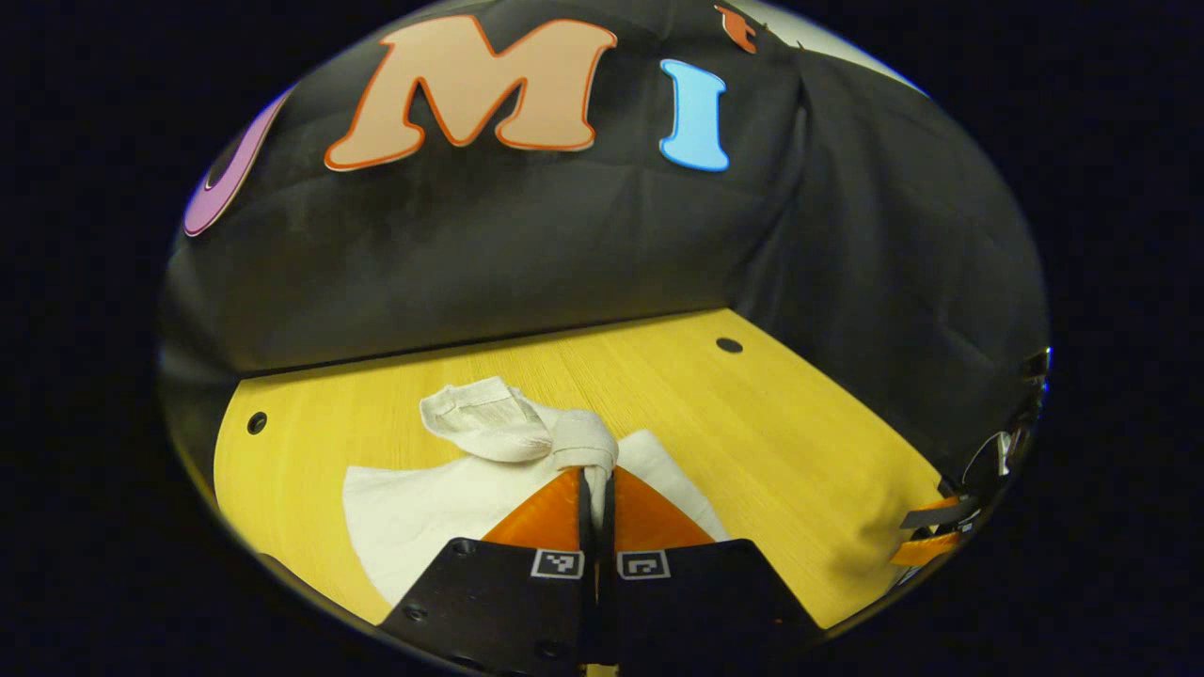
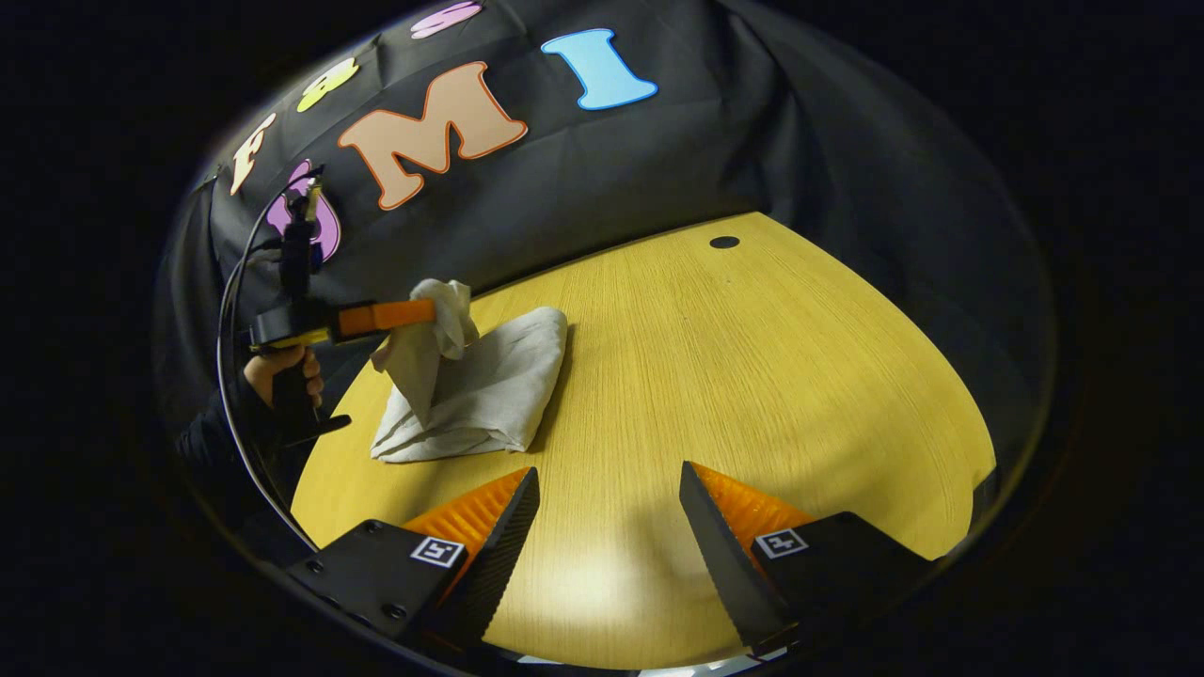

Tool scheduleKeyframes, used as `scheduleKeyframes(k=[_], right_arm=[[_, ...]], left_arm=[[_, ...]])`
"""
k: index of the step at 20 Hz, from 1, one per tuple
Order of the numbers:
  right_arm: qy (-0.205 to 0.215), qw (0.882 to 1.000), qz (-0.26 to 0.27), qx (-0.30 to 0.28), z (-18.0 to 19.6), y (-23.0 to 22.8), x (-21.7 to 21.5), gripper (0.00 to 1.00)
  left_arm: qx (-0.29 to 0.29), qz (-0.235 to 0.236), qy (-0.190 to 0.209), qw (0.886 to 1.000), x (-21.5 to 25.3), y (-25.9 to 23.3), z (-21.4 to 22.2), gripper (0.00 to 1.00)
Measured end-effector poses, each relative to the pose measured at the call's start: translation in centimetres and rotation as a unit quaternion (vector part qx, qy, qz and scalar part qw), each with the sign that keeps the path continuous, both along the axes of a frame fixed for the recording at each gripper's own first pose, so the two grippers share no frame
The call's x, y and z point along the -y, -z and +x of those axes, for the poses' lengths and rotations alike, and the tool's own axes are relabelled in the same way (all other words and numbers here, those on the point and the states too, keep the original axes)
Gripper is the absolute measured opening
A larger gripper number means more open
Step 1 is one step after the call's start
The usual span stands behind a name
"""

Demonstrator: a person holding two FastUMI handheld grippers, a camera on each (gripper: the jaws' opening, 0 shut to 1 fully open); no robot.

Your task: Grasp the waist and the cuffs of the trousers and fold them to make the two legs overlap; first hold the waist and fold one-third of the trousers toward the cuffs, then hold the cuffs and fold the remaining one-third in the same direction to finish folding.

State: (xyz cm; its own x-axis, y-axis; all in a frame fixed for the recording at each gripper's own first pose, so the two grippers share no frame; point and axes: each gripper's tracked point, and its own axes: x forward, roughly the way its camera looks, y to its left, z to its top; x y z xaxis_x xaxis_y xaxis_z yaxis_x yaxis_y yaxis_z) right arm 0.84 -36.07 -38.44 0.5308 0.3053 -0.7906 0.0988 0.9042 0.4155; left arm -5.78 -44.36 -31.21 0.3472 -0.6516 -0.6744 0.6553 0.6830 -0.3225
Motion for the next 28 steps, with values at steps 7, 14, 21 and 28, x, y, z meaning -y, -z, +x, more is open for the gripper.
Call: scheduleKeyframes(k=[7,14,21,28], right_arm=[[-0.023,1.0,0.013,0.006,0.0,-0.2,-0.5,0.97],[-0.041,0.994,-0.022,0.096,4.2,-2.4,-1.8,0.96],[-0.002,0.983,-0.034,0.179,8.8,-5.5,-4.9,0.97],[0.048,0.957,-0.095,0.27,13.0,-9.2,-4.6,0.96]], left_arm=[[0.009,0.021,0.071,0.997,2.7,3.5,-5.4,0.27],[0.07,-0.024,-0.004,0.997,-3.5,-3.6,-3.9,0.96],[0.139,-0.015,-0.113,0.984,-20.1,-9.9,0.8,0.96],[0.189,-0.021,-0.205,0.96,-31.0,-14.4,3.8,0.95]])
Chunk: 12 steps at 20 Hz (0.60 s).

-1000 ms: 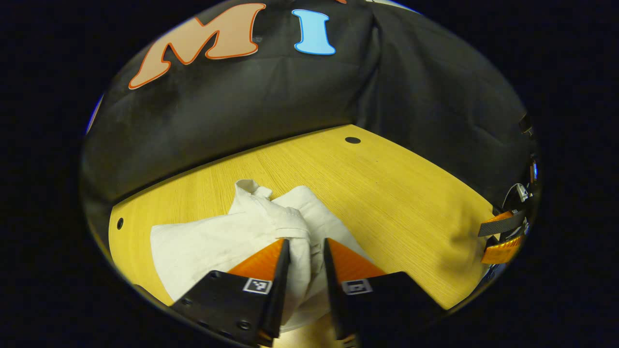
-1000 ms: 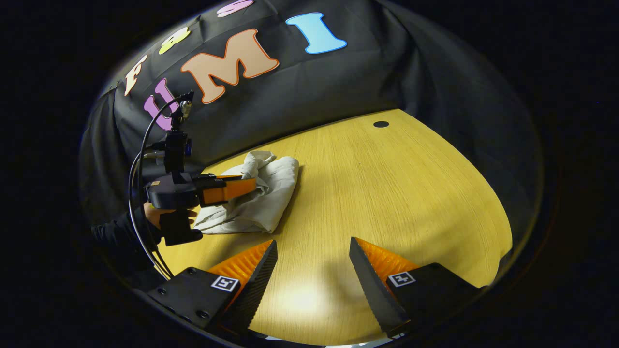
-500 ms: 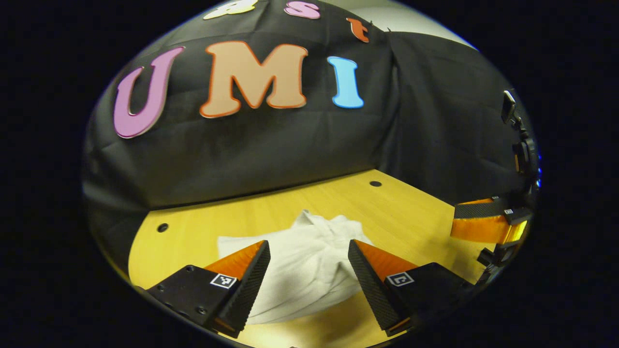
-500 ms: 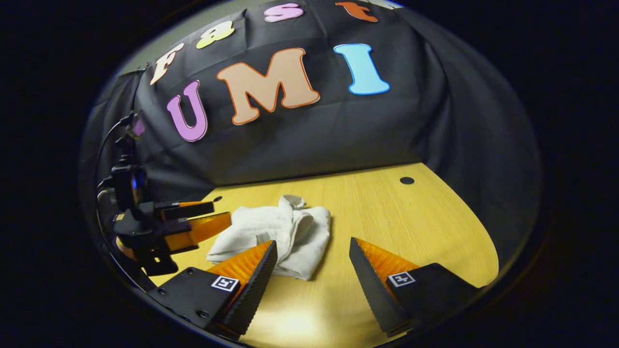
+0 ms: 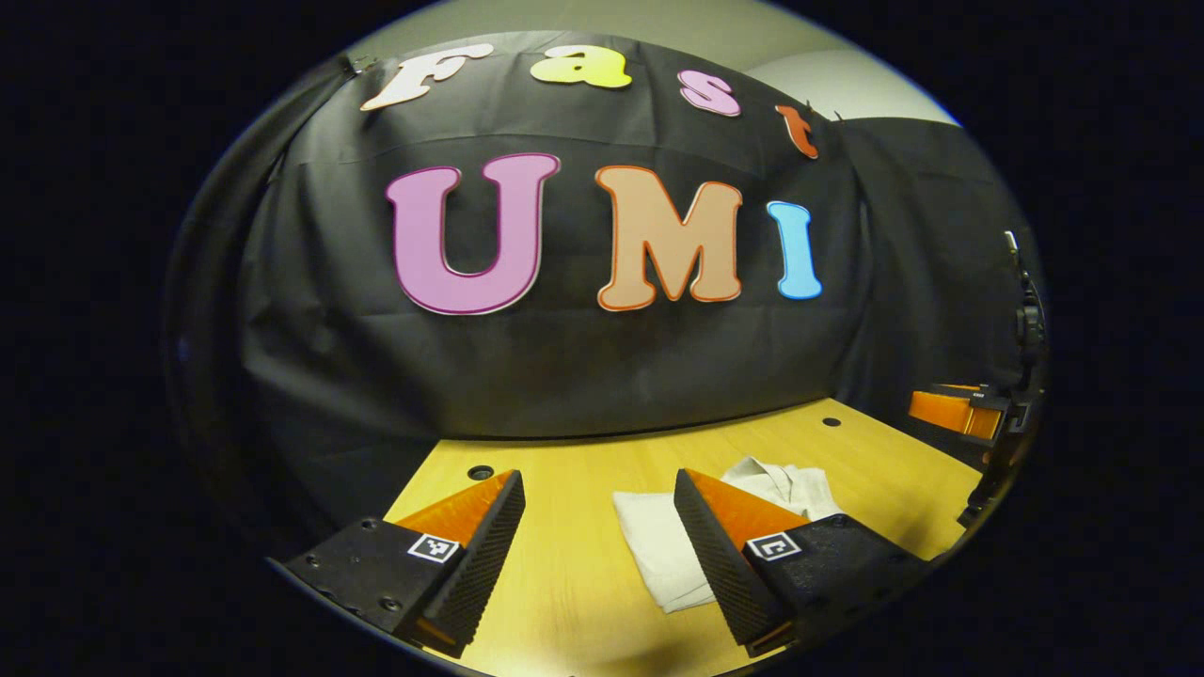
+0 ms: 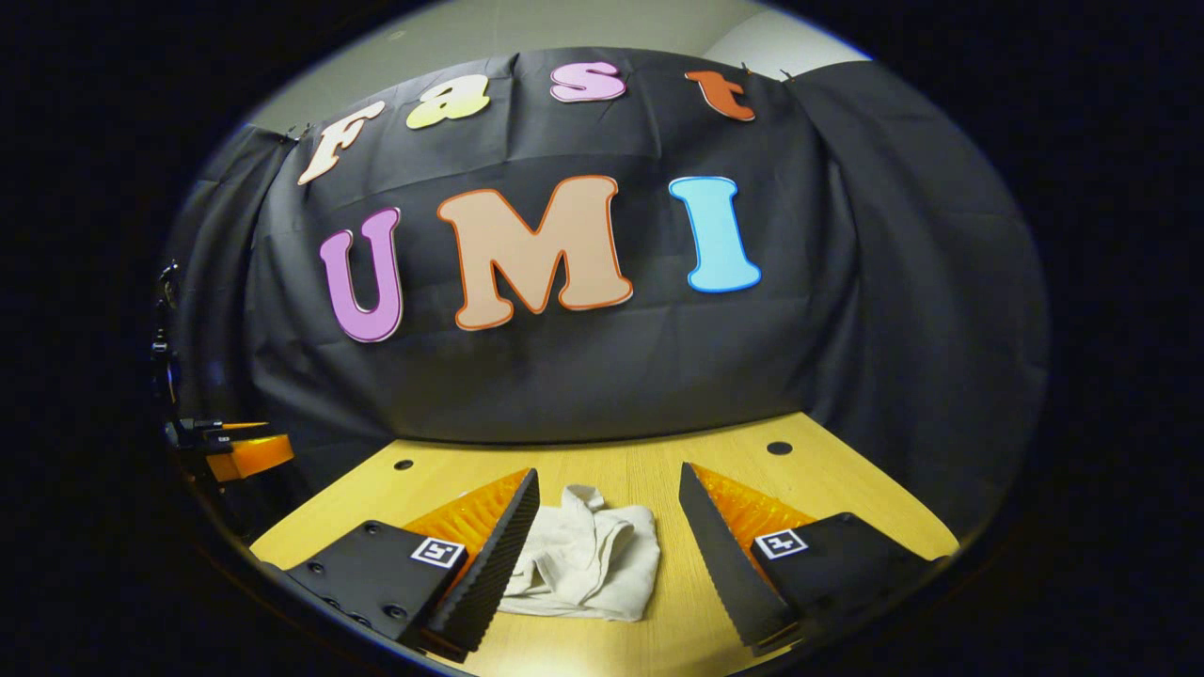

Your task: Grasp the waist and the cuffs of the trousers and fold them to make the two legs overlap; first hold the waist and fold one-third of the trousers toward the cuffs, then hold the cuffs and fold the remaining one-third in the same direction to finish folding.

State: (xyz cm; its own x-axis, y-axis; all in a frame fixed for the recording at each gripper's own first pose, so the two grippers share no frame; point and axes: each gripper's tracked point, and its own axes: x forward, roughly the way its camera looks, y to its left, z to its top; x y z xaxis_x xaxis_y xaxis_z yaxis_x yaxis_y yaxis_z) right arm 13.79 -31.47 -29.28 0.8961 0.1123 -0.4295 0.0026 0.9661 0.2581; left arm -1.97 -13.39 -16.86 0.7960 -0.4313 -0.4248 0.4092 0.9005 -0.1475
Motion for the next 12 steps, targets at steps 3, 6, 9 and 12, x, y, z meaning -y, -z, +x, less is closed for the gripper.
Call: scheduleKeyframes(k=[3,6,9,12], right_arm=[[-0.004,1.0,-0.001,0.015,0.3,-1.0,-1.0,0.96],[-0.013,0.999,-0.013,0.033,0.4,-2.0,-1.4,0.96],[-0.018,0.999,-0.016,0.048,0.3,-3.1,-1.7,0.96],[-0.01,0.998,-0.029,0.057,0.6,-3.9,-1.2,0.96]], left_arm=[[0.009,0.005,-0.017,1.0,-2.4,-0.6,0.7,0.95],[0.033,0.015,-0.021,0.999,-3.4,-1.7,1.1,0.95],[0.056,0.028,-0.029,0.998,-4.2,-3.2,1.6,0.94],[0.08,0.021,-0.04,0.996,-4.4,-5.2,1.7,0.94]])
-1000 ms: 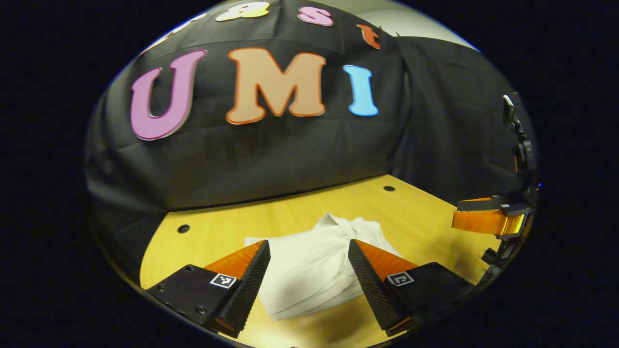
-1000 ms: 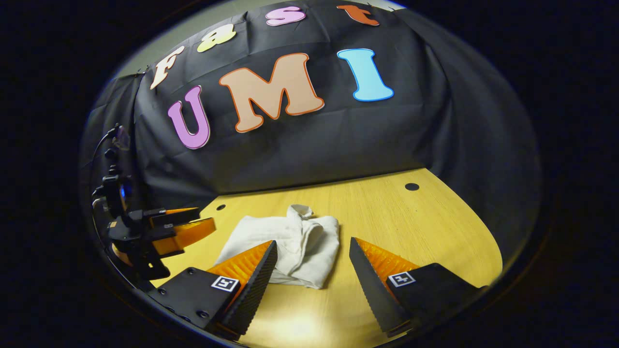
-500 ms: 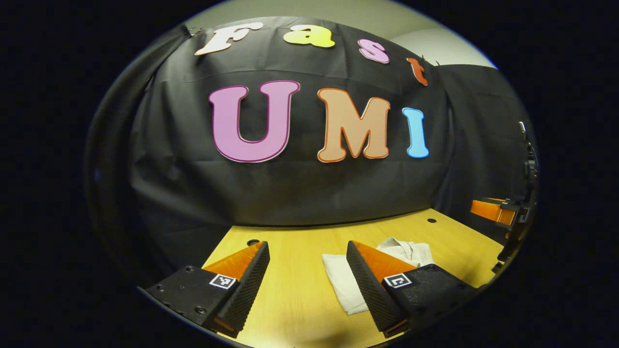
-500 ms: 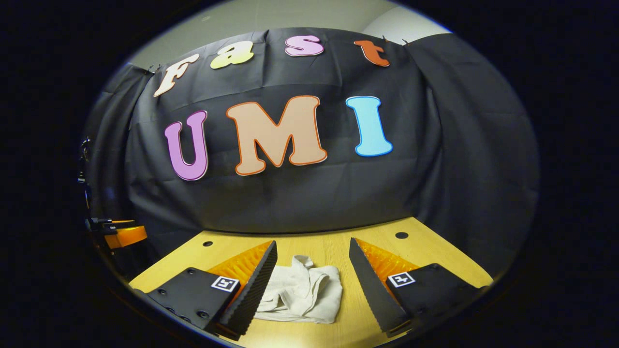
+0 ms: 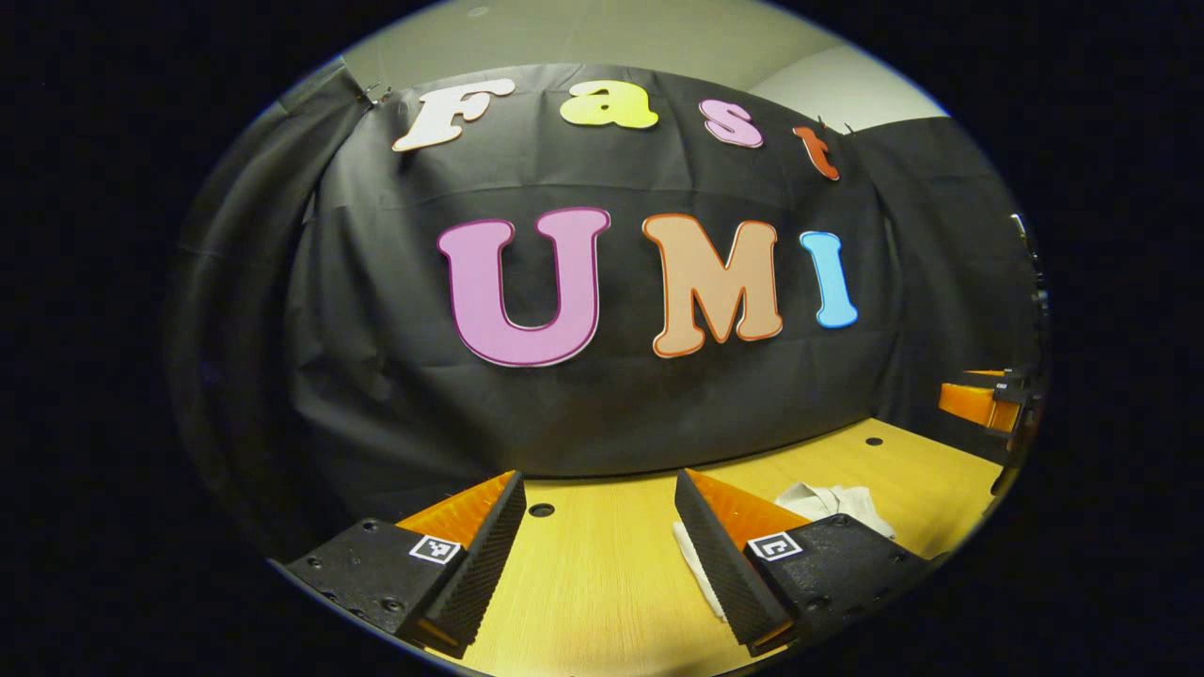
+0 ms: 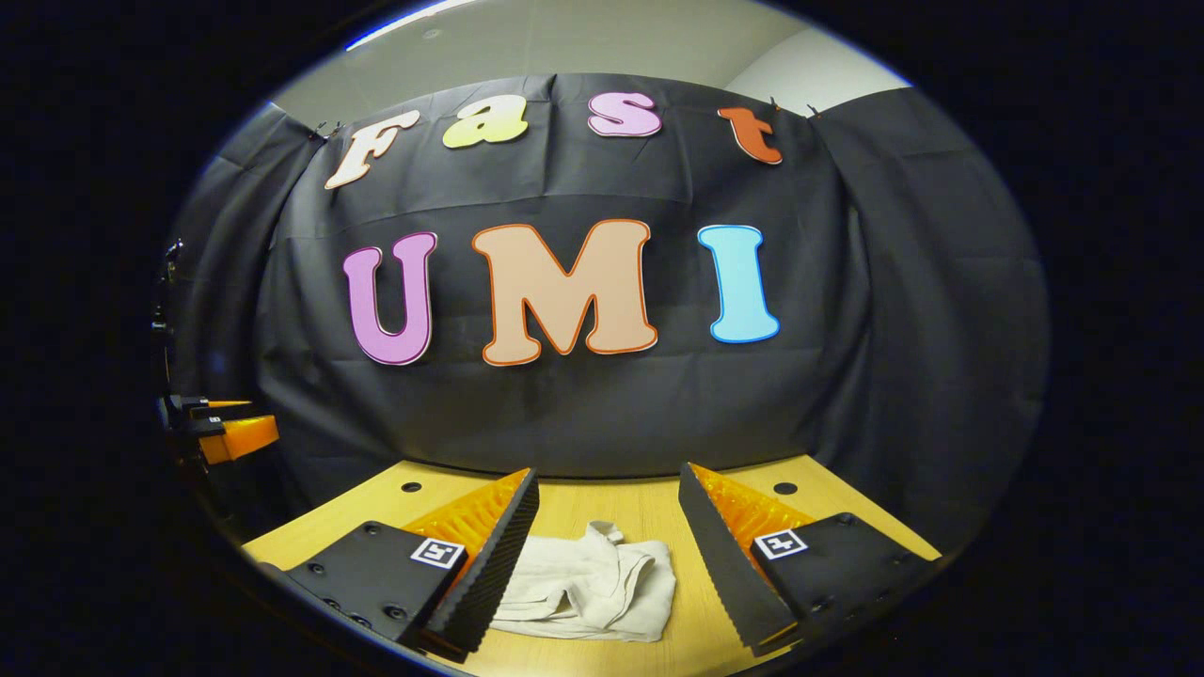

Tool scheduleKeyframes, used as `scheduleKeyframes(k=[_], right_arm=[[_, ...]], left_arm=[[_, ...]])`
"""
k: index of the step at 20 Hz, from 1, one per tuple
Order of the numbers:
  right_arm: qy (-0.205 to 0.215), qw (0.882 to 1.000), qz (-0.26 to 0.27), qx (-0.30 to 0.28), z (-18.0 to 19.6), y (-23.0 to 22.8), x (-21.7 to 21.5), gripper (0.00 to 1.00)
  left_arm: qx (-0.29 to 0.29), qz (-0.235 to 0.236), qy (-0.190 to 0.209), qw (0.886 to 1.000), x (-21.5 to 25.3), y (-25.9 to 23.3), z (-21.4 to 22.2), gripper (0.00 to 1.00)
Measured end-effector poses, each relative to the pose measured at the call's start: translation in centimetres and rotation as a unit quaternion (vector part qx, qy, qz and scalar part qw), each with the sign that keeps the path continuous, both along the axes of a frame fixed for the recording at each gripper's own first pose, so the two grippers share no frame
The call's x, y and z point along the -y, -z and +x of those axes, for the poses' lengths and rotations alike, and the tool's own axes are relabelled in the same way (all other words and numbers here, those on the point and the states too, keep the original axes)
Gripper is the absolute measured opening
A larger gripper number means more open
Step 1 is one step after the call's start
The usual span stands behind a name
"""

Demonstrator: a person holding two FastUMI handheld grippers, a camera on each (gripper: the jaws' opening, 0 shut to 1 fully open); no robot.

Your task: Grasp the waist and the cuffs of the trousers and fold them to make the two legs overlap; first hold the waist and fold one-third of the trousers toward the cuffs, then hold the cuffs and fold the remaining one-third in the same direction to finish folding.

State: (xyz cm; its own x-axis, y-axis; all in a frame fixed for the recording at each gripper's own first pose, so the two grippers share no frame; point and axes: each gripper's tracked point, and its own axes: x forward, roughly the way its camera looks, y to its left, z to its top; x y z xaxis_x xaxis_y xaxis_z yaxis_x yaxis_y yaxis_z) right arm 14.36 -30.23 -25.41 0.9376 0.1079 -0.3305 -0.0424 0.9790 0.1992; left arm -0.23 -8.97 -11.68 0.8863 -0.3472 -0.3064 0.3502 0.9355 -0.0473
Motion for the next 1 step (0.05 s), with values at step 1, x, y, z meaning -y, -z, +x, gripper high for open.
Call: scheduleKeyframes(k=[1], right_arm=[[0.001,1.0,-0.005,0.007,-0.03,-0.35,0.06,0.96]], left_arm=[[0.002,-0.007,0.001,1.0,0.33,-0.34,-0.02,0.94]])
